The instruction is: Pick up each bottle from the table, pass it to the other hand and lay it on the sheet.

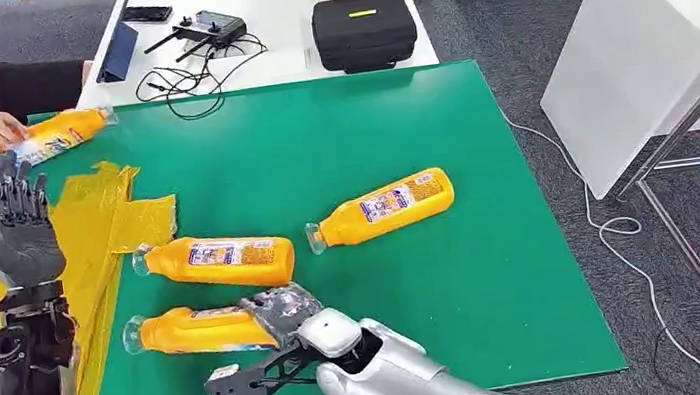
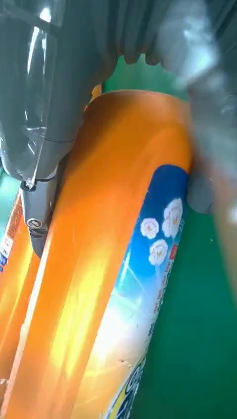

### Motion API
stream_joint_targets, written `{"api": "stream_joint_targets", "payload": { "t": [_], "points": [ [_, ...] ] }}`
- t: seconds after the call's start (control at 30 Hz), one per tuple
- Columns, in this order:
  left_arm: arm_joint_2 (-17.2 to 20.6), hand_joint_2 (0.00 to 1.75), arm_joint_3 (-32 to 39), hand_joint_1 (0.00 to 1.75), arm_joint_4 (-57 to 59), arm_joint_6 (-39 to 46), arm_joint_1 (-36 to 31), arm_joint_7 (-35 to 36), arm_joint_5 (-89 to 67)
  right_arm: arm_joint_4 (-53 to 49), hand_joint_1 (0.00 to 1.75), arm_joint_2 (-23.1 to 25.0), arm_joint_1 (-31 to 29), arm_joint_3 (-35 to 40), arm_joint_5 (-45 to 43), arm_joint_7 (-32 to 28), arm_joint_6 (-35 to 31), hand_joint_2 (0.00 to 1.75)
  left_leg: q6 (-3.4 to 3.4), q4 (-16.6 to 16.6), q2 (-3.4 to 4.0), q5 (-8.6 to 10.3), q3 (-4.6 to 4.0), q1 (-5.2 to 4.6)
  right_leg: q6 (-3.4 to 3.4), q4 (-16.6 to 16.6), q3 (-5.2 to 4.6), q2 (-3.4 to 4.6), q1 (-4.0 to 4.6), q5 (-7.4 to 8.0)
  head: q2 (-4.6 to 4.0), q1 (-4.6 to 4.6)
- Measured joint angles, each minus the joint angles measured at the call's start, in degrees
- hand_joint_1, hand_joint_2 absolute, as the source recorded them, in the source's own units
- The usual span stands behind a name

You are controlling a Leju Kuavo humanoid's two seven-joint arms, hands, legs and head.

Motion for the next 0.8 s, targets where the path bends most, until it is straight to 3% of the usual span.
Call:
{"api": "stream_joint_targets", "payload": {
  "t": [0.23,0.27,0.43,0.63,0.8],
  "points": [
    [0.0,0.0,0.31,0.0,0.57,-0.2,0.03,0.0,0.33,0.15,1.75,0.0,-0.18,-0.09,-1.01,-0.88,-0.31,1.75,0.0,0.0,0.0,0.0,-0.02,0.0,0.0,0.0,-0.01,0.0,0.0,0.0,0.0,0.0],
    [0.0,1.75,0.37,0.0,0.66,-0.5,0.03,0.0,0.48,0.15,1.75,0.0,-0.26,-0.39,-2.06,-1.71,-1.21,1.75,0.0,0.0,0.0,0.0,-0.04,0.0,0.0,0.01,-0.01,0.0,0.0,0.0,0.0,0.0],
    [0.33,1.75,1.07,0.0,1.77,-2.89,0.03,0.59,2.19,-2.5,1.75,-0.42,-1.78,-5.27,-13.28,-10.94,-7.66,1.75,0.01,0.01,-0.02,0.04,-0.22,0.01,0.0,0.02,-0.16,-0.01,-0.01,0.02,0.0,0.0],
    [0.96,1.75,2.38,0.0,1.95,-4.65,1.3,1.09,3.74,-17.52,1.75,-4.74,-2.41,-12.67,-16.18,-8.9,-9.25,1.75,0.0,0.01,-0.05,0.05,-0.26,0.0,0.0,0.0,-0.17,-0.05,-0.01,0.02,0.0,0.02],
    [0.98,1.75,2.75,0.0,1.95,-4.65,1.49,1.18,3.76,-22.68,1.75,-6.23,-1.58,-14.14,-16.13,-8.74,-9.31,1.75,-0.01,0.01,-0.04,0.04,-0.36,0.0,0.0,-0.01,-0.28,-0.04,-0.01,0.01,0.0,0.02]
  ]
}}
